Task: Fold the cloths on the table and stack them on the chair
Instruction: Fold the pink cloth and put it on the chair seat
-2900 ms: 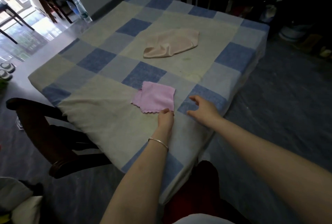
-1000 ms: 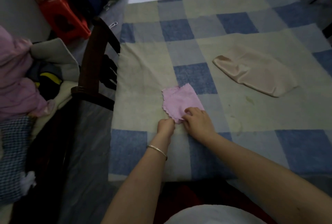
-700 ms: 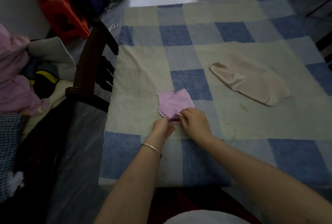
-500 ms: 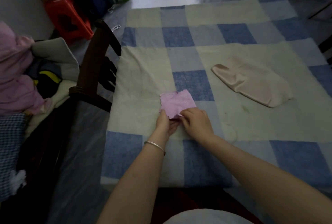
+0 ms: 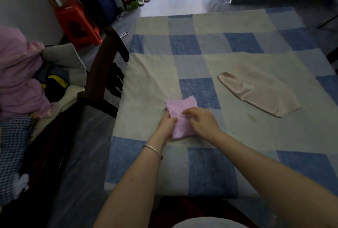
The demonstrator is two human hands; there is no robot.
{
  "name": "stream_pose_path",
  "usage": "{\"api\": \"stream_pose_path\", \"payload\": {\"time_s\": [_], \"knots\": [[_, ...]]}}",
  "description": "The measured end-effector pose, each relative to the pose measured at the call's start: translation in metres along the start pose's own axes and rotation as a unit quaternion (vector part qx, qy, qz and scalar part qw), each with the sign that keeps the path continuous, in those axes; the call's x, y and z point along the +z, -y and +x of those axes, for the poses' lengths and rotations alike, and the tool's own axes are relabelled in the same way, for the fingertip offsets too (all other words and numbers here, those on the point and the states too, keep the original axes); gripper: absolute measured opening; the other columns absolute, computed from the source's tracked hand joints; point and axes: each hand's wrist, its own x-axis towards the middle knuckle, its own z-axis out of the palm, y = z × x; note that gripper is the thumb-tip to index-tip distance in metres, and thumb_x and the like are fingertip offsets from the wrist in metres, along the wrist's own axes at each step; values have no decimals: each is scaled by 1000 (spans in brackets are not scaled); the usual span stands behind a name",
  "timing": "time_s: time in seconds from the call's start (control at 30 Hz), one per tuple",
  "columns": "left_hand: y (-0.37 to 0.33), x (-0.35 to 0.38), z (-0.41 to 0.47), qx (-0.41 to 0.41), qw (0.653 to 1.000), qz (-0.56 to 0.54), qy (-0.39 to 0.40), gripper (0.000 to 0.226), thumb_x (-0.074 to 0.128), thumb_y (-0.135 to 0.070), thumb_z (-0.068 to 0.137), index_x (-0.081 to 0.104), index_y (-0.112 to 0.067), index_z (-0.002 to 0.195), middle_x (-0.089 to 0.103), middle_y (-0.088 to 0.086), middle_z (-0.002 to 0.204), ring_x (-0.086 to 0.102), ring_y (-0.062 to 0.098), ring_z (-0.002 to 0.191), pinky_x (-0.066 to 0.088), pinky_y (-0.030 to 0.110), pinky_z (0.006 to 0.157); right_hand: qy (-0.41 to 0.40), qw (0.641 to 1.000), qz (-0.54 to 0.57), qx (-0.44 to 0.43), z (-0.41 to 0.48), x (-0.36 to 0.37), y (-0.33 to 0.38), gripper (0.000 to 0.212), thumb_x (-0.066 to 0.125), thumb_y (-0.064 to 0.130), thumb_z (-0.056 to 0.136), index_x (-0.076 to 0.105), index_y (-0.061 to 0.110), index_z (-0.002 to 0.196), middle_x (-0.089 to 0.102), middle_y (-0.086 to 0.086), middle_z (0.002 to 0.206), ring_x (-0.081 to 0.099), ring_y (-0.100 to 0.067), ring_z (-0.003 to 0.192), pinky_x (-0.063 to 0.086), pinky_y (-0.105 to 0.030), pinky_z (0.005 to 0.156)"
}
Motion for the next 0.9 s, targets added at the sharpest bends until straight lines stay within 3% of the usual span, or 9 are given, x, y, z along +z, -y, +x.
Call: {"api": "stream_pose_path", "payload": {"time_s": [0.07, 0.17, 0.3, 0.37, 0.47, 0.6, 0.73, 0.8, 0.9], "knots": [[-4, -7, 3, 15, 999, 36, 20, 52, 44, -3, 76, 50, -1, 128, 56, 20, 127, 54, 30, 112, 42, 36, 91, 5, 1000, 10, 29, 11, -6, 5, 40, 46, 11, 86, 61, 18, 123, 60, -5, 129, 53, -23, 120, 38, -33, 104], [-11, -16, 7, 8, 999, 43, 20, 64, 46, -18, 61, 57, -3, 122, 58, 14, 128, 53, 26, 116, 39, 31, 95, 23, 998, 27, 53, 25, -13, 11, 41, 47, 14, 91, 51, 19, 132, 53, -4, 136, 48, -21, 126, 34, -34, 107], [-35, -19, -9, -1, 998, -7, 61, 20, 48, -10, 85, 64, -9, 97, 66, 5, 83, 60, 14, 73, 47, 19, 65, 49, 993, 54, 95, 35, -19, 19, 45, 42, 17, 93, 43, 15, 138, 46, -5, 143, 42, -22, 132, 28, -33, 110], [-38, -20, -7, -5, 996, -25, 86, 20, 45, -9, 89, 64, -11, 92, 66, 1, 74, 60, 9, 63, 48, 14, 57, 60, 989, 83, 107, 36, -21, 21, 42, 40, 24, 94, 48, 15, 134, 50, -5, 139, 44, -23, 130, 29, -36, 111], [-45, -22, -6, 8, 993, -28, 111, 21, 45, -10, 89, 65, -10, 95, 64, 5, 85, 59, 13, 75, 47, 18, 67, 70, 982, 138, 110, 35, -25, 24, 44, 32, 33, 84, 60, 18, 115, 61, -4, 123, 53, -22, 116, 33, -40, 108], [-56, -22, -7, 53, 993, -6, 105, 25, 47, -11, 90, 66, -9, 106, 66, 9, 101, 60, 15, 90, 46, 20, 80, 61, 969, 214, 110, 37, -34, 26, 26, 38, 39, 85, 60, 31, 73, 60, 4, 89, 51, -15, 91, 38, -36, 93], [-66, -25, -6, 91, 989, -17, 118, 31, 42, -11, 95, 58, 1, 120, 64, 7, 106, 60, 12, 95, 48, 14, 83, 94, 952, 273, 105, 41, -46, 31, 45, 61, 37, 74, 63, -4, 91, 59, -11, 88, 53, -17, 85, 40, -32, 79], [-68, -28, -6, 99, 988, -10, 115, 31, 45, -12, 96, 57, 4, 120, 65, 8, 101, 60, 10, 87, 50, 11, 73, 104, 950, 278, 96, 42, -48, 29, 38, 68, 23, 80, 63, -7, 102, 64, -20, 95, 57, -17, 88, 44, -29, 80], [-66, -34, 0, 87, 992, -16, 96, 31, 50, -15, 94, 60, 4, 117, 65, 14, 106, 60, 16, 92, 51, 14, 74, 80, 942, 310, 101, 46, -48, 27, 23, 65, 13, 84, 63, -9, 91, 56, -14, 83, 51, -16, 79, 39, -23, 67]]}}
